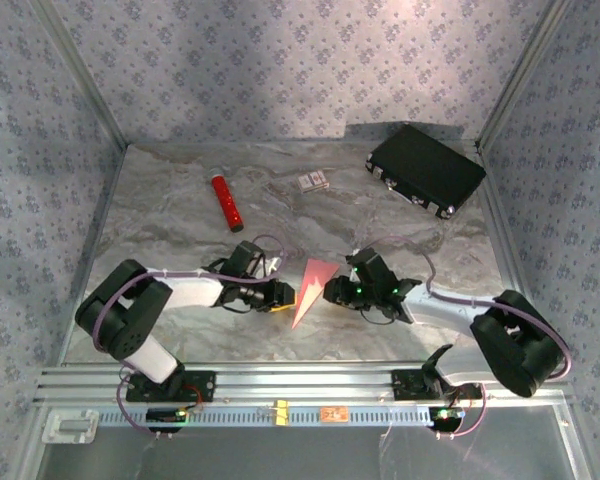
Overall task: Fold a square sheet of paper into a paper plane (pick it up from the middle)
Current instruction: Turn over a paper plane at the center of the table.
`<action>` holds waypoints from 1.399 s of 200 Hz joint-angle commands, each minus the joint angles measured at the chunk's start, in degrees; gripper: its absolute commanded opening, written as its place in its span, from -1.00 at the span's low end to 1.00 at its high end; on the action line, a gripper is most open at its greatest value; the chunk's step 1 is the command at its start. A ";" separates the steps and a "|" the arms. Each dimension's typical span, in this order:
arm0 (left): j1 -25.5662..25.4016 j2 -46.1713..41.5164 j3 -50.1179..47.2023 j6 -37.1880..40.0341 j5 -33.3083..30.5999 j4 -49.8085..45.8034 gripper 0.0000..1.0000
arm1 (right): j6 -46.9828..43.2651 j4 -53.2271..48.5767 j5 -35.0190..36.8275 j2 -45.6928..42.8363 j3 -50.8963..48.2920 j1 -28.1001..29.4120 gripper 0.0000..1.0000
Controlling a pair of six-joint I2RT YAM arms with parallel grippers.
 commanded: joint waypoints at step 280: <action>-5.42 -0.71 6.80 4.60 -6.11 -5.84 -0.95 | 1.19 -0.92 0.38 -0.68 -0.80 0.99 -0.45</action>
